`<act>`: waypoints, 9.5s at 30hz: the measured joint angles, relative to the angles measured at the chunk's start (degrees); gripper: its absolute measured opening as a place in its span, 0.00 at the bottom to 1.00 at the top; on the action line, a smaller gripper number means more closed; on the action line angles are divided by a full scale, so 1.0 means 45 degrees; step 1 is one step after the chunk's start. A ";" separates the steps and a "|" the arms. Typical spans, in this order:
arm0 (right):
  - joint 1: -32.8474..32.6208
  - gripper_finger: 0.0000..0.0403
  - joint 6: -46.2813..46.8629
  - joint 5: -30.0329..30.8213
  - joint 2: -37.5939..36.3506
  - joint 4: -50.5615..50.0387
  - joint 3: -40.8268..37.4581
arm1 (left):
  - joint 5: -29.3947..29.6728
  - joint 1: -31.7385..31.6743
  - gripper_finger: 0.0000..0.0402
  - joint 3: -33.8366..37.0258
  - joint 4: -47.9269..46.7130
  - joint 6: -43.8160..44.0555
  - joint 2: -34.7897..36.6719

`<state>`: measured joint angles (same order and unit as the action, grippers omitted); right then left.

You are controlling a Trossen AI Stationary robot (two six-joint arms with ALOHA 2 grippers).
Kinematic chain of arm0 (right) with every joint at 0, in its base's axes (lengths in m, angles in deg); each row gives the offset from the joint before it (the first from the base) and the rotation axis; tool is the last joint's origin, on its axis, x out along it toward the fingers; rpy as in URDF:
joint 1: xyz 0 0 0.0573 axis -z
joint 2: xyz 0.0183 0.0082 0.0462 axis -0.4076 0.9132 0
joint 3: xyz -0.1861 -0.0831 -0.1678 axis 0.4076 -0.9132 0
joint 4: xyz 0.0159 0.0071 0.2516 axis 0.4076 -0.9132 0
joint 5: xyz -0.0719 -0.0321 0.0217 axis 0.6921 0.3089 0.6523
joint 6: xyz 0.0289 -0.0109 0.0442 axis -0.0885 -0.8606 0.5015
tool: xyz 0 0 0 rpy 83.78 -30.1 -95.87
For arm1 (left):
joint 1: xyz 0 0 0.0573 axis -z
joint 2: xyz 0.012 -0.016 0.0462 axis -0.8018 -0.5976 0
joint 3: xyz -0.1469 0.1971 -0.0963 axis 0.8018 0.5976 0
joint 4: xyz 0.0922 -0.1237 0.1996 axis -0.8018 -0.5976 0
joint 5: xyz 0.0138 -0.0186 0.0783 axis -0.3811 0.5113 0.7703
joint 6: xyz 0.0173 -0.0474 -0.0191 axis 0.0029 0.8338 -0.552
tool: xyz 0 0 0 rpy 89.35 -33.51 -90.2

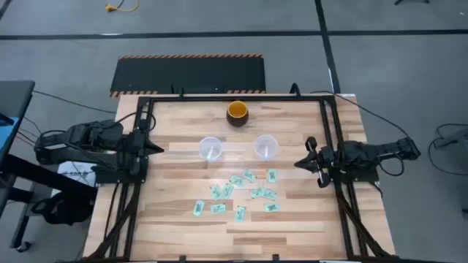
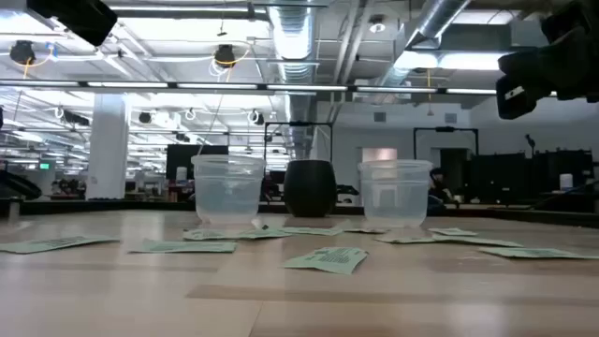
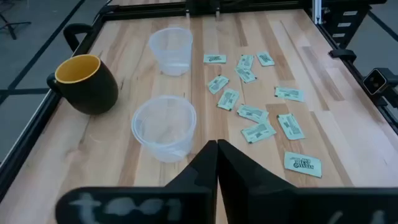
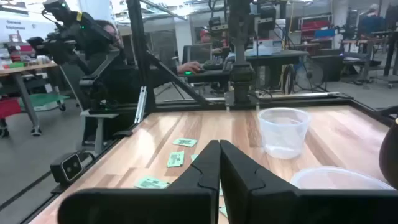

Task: Pick and place Stevia / Truvia into bins

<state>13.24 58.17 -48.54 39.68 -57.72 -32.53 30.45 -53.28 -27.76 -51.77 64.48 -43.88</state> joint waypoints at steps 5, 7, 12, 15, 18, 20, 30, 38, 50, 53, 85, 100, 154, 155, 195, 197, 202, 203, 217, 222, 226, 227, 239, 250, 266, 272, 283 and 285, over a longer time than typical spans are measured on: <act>-0.0003 0.00 -0.0001 0.0000 0.0000 -0.0001 -0.0001 | 0.0000 0.0002 0.00 0.0004 -0.0004 0.0000 -0.0002; -0.0005 0.00 -0.0001 -0.0001 0.0001 -0.0004 0.0001 | 0.0000 -0.0003 0.00 0.0005 -0.0004 0.0000 -0.0002; -0.0001 0.00 0.0000 -0.0001 -0.0003 0.0000 0.0000 | 0.0000 -0.0001 0.00 0.0002 0.0000 0.0000 0.0003; 0.0000 0.00 -0.0001 -0.0001 -0.0002 0.0001 -0.0002 | 0.0000 0.0002 0.00 0.0002 -0.0002 0.0000 0.0000; 0.0000 0.00 0.0004 -0.0001 0.0000 0.0001 -0.0003 | 0.0000 0.0002 0.00 0.0001 -0.0004 0.0000 0.0002; -0.0003 0.00 0.0003 -0.0001 0.0000 -0.0002 0.0001 | 0.0000 -0.0001 0.00 0.0000 -0.0003 0.0000 0.0001; -0.0005 0.00 0.0002 -0.0001 -0.0004 -0.0004 0.0001 | 0.0000 -0.0001 0.00 0.0002 -0.0004 0.0000 0.0000; -0.0003 0.00 0.0001 -0.0001 -0.0004 -0.0004 -0.0004 | 0.0000 0.0002 0.00 0.0000 -0.0004 0.0000 0.0003; -0.0005 0.00 0.0001 -0.0001 -0.0004 0.0001 -0.0004 | 0.0000 -0.0003 0.00 0.0000 -0.0003 0.0000 -0.0001; 0.0000 0.00 0.0001 -0.0001 -0.0004 0.0001 0.0001 | 0.0000 -0.0003 0.00 0.0000 -0.0004 0.0000 -0.0002; 0.0000 0.00 0.0000 0.0003 -0.0004 -0.0004 0.0001 | 0.0000 -0.0001 0.00 0.0005 -0.0001 -0.0003 0.0001; -0.0005 0.00 0.0001 0.0004 0.0018 -0.0001 -0.0002 | -0.4503 0.0016 0.00 0.1346 0.7966 -0.1249 -0.1429; 0.0005 0.00 -0.0001 -0.0001 0.0020 0.0001 -0.0003 | -0.1982 -0.0003 0.00 0.8971 0.9069 -0.0602 0.4913; 0.0005 0.00 -0.0001 0.0002 0.0020 -0.0004 -0.0002 | -0.1982 -0.0003 0.00 0.8973 0.9069 -0.0656 0.4913; -0.0015 0.00 0.1330 0.0004 0.0025 0.4168 -0.0004 | -0.1987 -0.0003 0.00 0.8995 0.9054 -0.0869 0.4918; -0.0015 0.00 0.1333 0.0004 0.0025 0.4168 -0.0004 | -0.1987 -0.0003 0.00 0.8995 0.9054 -0.0871 0.4918; 0.0015 0.00 0.1255 0.0067 0.0020 0.4337 -0.0004 | -0.1987 -0.0003 0.00 0.8995 0.9054 -0.0871 0.4918; 0.0015 0.00 0.1243 0.0067 0.0025 0.4323 -0.0004 | -0.1987 -0.0003 0.00 0.8995 0.9054 -0.0869 0.4918; 0.0015 0.00 0.0508 0.1617 0.0025 0.4226 -0.0004 | -0.1991 -0.0002 0.00 0.8995 0.9054 -0.0869 0.4918; 0.0015 0.00 -0.0072 0.3254 0.0025 0.4231 0.0001 | -0.1991 -0.0003 0.00 0.9000 0.9053 -0.0869 0.4918; 0.0015 0.00 -0.0224 0.6154 0.0025 0.4236 0.0001 | -0.1991 0.0002 0.00 0.9000 0.9050 -0.0869 0.4918; 0.0015 0.00 -0.0146 0.6819 0.0025 0.4236 0.0001 | -0.1991 -0.0003 0.00 0.9000 0.9049 -0.0869 0.4918; 0.0015 0.00 -0.0601 0.7630 0.0032 0.2630 0.0525 | -0.1991 -0.0001 0.00 0.9005 0.9049 -0.0869 0.4918; 0.0000 0.16 -0.1011 0.7087 0.0036 0.1154 0.0547 | -0.1991 0.0002 0.00 0.9005 0.9049 -0.0882 0.4918; -0.0005 0.32 -0.1015 0.3667 0.2391 0.0801 0.1221 | -0.1991 -0.0001 0.00 0.9005 0.9049 -0.1005 0.4918; -0.0015 0.30 -0.1007 0.3657 0.4550 0.0250 0.2167 | -0.1991 0.0001 0.00 0.9005 0.9049 -0.1005 0.4918; -0.0019 0.31 -0.0001 0.3351 0.7320 0.0161 0.2400 | -0.1991 0.0002 0.00 0.9005 0.9049 -0.1005 0.4916; -0.0019 0.31 0.0219 0.2926 0.7634 0.0139 0.2401 | -0.1991 0.0000 0.00 0.9004 0.9049 -0.1005 0.4917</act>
<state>13.16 59.16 -35.37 74.03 -57.09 -21.72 21.48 -53.28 12.75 -11.05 59.96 -21.75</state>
